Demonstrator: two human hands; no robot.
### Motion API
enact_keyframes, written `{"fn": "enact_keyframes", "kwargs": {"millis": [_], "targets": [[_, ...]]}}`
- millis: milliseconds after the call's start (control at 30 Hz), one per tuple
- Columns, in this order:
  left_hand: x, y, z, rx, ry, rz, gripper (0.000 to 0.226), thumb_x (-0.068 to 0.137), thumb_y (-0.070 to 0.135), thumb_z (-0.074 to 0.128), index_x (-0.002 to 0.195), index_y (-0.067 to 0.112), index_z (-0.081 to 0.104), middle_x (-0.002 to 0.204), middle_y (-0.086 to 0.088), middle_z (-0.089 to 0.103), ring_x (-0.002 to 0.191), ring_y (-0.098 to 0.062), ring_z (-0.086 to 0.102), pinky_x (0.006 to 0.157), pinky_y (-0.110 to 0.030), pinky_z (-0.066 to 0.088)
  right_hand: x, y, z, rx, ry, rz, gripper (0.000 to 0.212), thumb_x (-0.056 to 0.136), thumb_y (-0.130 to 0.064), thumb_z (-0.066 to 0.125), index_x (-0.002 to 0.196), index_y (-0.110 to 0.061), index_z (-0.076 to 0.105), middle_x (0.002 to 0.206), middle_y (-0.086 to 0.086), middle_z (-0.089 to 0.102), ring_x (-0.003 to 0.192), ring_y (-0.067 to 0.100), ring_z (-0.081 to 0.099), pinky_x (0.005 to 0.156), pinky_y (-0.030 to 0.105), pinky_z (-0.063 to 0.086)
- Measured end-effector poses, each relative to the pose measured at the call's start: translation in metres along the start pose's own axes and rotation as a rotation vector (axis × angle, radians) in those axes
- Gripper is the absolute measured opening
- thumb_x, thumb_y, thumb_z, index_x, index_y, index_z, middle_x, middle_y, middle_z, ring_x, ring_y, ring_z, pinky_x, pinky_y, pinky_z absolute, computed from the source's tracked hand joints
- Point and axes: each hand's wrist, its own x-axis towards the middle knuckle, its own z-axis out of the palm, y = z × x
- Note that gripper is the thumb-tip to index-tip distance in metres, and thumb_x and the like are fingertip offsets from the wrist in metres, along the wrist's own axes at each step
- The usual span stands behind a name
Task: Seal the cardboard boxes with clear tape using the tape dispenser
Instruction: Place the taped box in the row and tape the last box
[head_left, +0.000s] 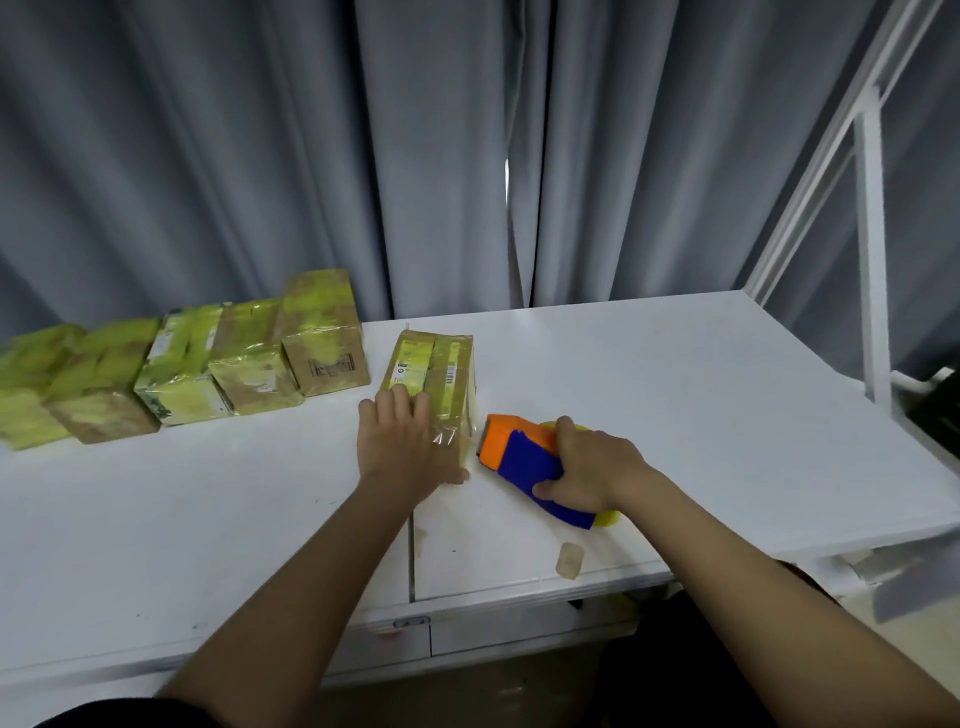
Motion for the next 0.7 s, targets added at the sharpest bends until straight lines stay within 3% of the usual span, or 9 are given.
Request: {"fn": "enact_keyframes", "kwargs": {"millis": [67,200,300,367,467,600,700], "targets": [[0.005,-0.007,-0.007,-0.068,-0.085,0.031,0.091,0.066,0.089,0.037,0.115,0.014,0.042,0.119,-0.007,0.046,0.112,-0.025,0.043,0.096,-0.036,0.033,0.004,0.002,0.010,0.015,-0.015,-0.014,0.046,0.087,-0.048,0.056,0.115,-0.014,0.045,0.101,0.001,0.058,0.092,0.021,0.056,0.071,0.029,0.040],[0.019,-0.010,-0.010,-0.220,-0.063,-0.015,0.088,0.079,0.082,0.016,0.123,0.012,0.046,0.132,-0.012,0.044,0.123,-0.030,0.038,0.105,-0.044,0.028,0.005,0.003,0.035,0.084,0.022,-0.049,0.036,0.089,-0.047,0.053,0.102,-0.015,0.046,0.085,0.000,0.053,0.082,0.021,0.055,0.065,0.029,0.038],[0.027,-0.007,0.004,-0.520,-0.118,-0.093,0.071,0.088,0.071,0.024,0.125,0.012,0.040,0.145,-0.010,0.030,0.136,-0.028,0.024,0.113,-0.052,0.017,0.004,0.005,0.047,0.103,0.076,-0.068,0.042,0.090,-0.049,0.051,0.111,-0.013,0.045,0.081,-0.001,0.053,0.080,0.024,0.058,0.063,0.029,0.038],[0.027,-0.009,0.014,-0.663,-0.168,-0.143,0.070,0.089,0.067,0.033,0.137,0.015,0.030,0.157,-0.006,0.010,0.145,-0.025,0.008,0.115,-0.054,0.009,0.004,0.007,0.049,0.083,0.171,-0.077,0.043,0.090,-0.056,0.049,0.104,-0.016,0.045,0.071,-0.005,0.049,0.071,0.020,0.055,0.056,0.029,0.034],[0.026,-0.011,0.019,-0.647,-0.196,-0.132,0.086,0.086,0.072,0.024,0.152,0.022,0.000,0.160,-0.005,-0.011,0.147,-0.025,-0.009,0.117,-0.053,0.005,0.004,0.007,0.045,0.092,0.312,-0.011,0.051,0.088,-0.070,0.037,0.091,-0.019,0.041,0.066,-0.006,0.046,0.064,0.017,0.049,0.053,0.029,0.032],[0.029,-0.005,0.022,-0.558,-0.247,-0.116,0.086,0.083,0.078,0.019,0.152,0.030,0.000,0.160,-0.009,-0.008,0.146,-0.033,-0.001,0.114,-0.052,0.020,0.005,0.008,0.028,0.153,0.274,0.116,0.056,0.090,-0.070,0.035,0.092,-0.017,0.053,0.080,-0.002,0.055,0.072,0.018,0.052,0.062,0.029,0.038],[0.028,-0.004,0.025,-0.549,-0.255,-0.071,0.096,0.072,0.088,0.004,0.152,0.034,0.006,0.160,-0.006,-0.005,0.144,-0.036,0.004,0.108,-0.055,0.027,0.010,0.002,0.020,0.119,0.224,0.133,0.055,0.091,-0.069,0.034,0.092,-0.018,0.053,0.084,-0.001,0.055,0.073,0.017,0.051,0.063,0.028,0.038]]}}
